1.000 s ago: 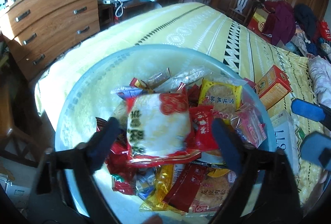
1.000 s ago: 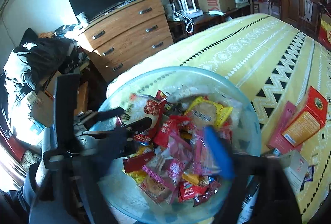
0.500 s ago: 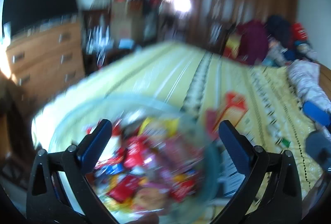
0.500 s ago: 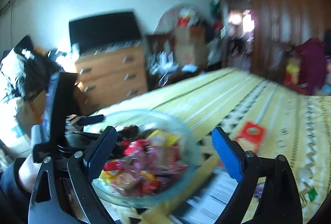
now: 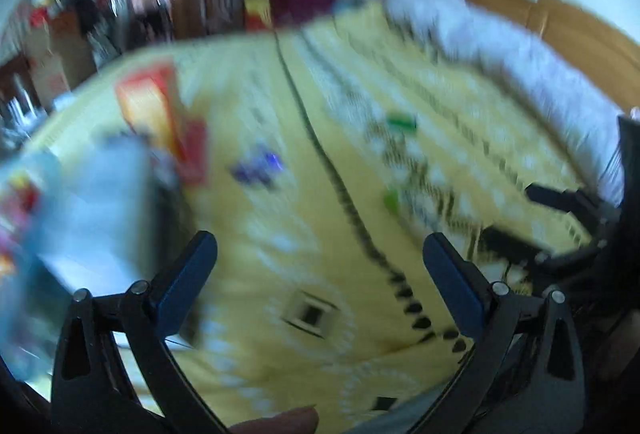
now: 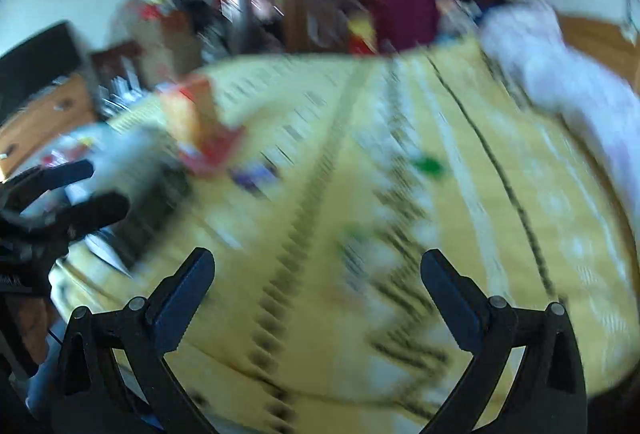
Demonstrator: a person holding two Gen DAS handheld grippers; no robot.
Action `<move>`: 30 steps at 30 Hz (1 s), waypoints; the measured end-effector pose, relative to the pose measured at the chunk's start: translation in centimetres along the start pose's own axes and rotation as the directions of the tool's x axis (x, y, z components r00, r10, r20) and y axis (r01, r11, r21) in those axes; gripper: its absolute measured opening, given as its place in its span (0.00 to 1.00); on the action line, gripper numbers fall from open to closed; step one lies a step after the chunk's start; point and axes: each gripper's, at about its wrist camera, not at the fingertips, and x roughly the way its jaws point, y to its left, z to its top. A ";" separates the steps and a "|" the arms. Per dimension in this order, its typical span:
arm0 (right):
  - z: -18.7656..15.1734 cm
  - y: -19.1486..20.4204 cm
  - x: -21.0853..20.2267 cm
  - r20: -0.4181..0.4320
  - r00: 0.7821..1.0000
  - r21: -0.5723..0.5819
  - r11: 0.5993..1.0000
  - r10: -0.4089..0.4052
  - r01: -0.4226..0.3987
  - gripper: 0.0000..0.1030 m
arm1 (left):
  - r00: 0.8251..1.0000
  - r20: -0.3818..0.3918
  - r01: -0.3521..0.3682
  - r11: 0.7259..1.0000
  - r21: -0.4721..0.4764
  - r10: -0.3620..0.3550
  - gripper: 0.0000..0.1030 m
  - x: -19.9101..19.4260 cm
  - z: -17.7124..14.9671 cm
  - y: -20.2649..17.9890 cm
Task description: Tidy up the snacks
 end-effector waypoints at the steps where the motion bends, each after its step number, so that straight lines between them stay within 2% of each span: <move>1: -0.8 -1.3 0.7 -0.031 1.000 0.017 1.000 -0.005 0.005 1.00 | 0.999 -0.048 -0.006 1.000 -0.010 0.006 1.00 2.1 -0.5 -0.1; 5: -3.3 -6.4 4.3 -0.134 0.991 0.067 0.997 -0.028 0.038 1.00 | 0.986 -0.154 -0.058 0.998 -0.007 0.057 1.00 7.7 -1.5 -0.7; 10: -4.3 -10.7 7.9 -0.179 0.983 0.108 0.992 -0.043 0.063 1.00 | 0.968 -0.226 -0.111 0.994 -0.009 0.106 1.00 12.1 -2.4 -1.0; 13: -4.4 -12.6 8.9 -0.190 0.980 0.140 0.987 -0.052 0.080 1.00 | 0.972 -0.204 -0.122 0.993 0.007 0.121 1.00 13.0 -2.5 -1.2; 17: -4.6 -14.0 10.4 -0.217 0.974 0.140 0.985 -0.065 0.097 1.00 | 0.975 -0.196 -0.113 0.993 -0.036 0.104 1.00 14.1 -2.9 -0.9; 22: -4.9 -13.3 11.5 -0.237 0.965 0.088 0.987 -0.111 0.135 1.00 | 0.982 -0.169 -0.096 0.994 -0.048 0.087 1.00 14.3 -3.3 -0.9; 30: -4.9 -12.9 11.9 -0.252 0.955 0.106 0.977 -0.156 0.187 1.00 | 0.984 -0.158 -0.097 0.994 -0.049 0.088 1.00 14.4 -3.4 -1.0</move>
